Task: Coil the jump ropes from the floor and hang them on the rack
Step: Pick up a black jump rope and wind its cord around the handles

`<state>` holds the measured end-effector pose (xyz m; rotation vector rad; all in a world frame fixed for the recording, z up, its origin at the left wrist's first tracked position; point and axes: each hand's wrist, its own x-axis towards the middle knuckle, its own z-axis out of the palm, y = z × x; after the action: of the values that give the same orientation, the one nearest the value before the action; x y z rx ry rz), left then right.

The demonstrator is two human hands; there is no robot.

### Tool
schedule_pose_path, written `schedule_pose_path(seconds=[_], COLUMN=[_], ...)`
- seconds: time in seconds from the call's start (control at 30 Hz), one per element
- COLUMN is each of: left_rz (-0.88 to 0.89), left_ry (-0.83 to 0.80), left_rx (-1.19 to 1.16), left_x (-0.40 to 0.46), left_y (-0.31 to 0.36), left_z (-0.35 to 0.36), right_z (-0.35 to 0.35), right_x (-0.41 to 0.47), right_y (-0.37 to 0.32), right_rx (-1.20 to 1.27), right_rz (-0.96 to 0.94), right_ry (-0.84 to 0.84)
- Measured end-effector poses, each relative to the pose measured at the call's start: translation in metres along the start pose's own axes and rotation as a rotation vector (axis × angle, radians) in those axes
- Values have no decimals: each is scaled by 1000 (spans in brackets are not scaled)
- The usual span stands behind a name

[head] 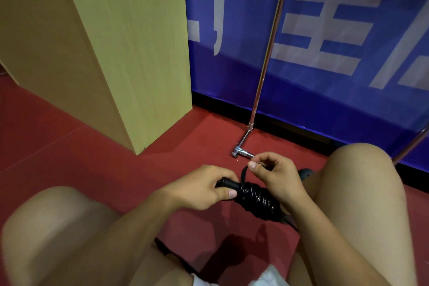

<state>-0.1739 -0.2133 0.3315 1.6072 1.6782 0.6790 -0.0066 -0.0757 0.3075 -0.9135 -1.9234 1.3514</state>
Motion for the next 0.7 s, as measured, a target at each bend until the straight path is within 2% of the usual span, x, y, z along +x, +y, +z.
schedule_pose_path(seconds=[0.13,0.23,0.27,0.37,0.4,0.43,0.5,0.53,0.63,0.7], left_rz=[71,156,177,207,206,198,143,100,1,-39], left_ry=[-64,-41,-23,57,85,117,208,260,372,406], left_rx=[-250,-413,-463,-569,-580,-585,-592,-586,-513,-479], left_x=[-8,-13,-13,-10,-9,-7,-3,-1,6,9], left_y=[7,12,13,16,16,17,17,15,6,2], left_z=[-4,-6,-6,-6,-6,-6,-2,0,7,11], right_z=[-10,-9,-8,-1,0,0,9,14,26,28], right_x=[5,8,9,6,3,1,-5,-9,-7,-7], right_y=[-1,-2,1,-1,2,8,7,9,11,6], right_rx=[21,54,-13,-52,85,75,-101,-130,-114,-129], right_rz=[-18,-30,-75,-29,22,25,182,184,43,45], right_ry=[-119,-162,-193,-108,-107,-56,-18,-86,-107,-144])
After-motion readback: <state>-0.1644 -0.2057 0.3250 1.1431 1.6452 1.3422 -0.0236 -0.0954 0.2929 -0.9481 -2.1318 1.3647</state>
